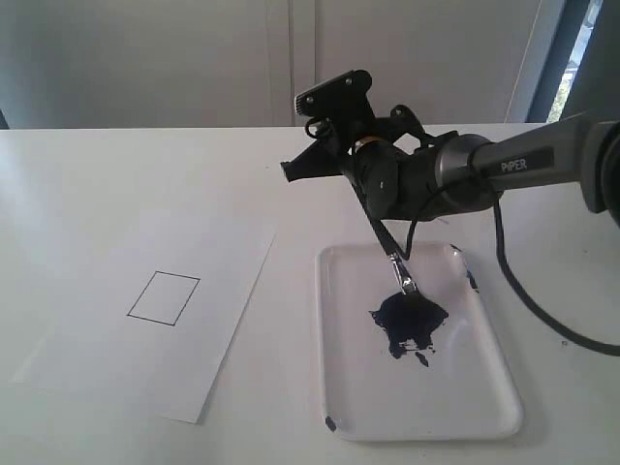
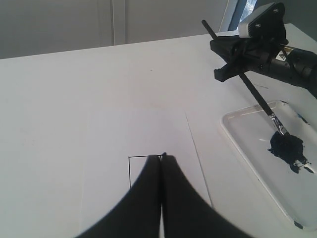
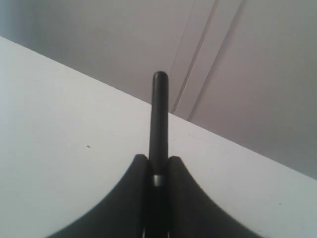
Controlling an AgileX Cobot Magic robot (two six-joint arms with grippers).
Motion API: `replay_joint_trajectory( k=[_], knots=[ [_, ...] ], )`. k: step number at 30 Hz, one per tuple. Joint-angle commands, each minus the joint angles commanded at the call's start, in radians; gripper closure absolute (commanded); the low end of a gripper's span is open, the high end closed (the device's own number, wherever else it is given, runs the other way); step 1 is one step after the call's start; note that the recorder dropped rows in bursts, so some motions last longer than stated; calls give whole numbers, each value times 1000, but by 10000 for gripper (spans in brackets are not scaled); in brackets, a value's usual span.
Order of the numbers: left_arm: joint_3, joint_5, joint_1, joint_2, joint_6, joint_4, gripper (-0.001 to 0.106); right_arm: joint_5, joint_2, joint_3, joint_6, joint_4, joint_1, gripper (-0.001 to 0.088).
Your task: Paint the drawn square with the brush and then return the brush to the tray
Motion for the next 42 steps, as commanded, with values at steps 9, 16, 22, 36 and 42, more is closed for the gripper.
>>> replay_joint_trajectory(
  k=[9,16,22,36,42],
  knots=[
    [0,2,0,0,19,0,1053,-2,8,0,7,-8,0,868],
    [0,-8,0,0,61,-13,1053,88,-81,0,92,-105,0,868],
    [0,-30,0,41,61,-16,1053,244,-161,0,192,-241,4,868],
    [0,39,0,210,86,-14,1053,334,-261,0,207,-298,32,868],
    [0,68,0,208,78,-23,1053,295,-259,0,352,-238,32,868]
  ],
)
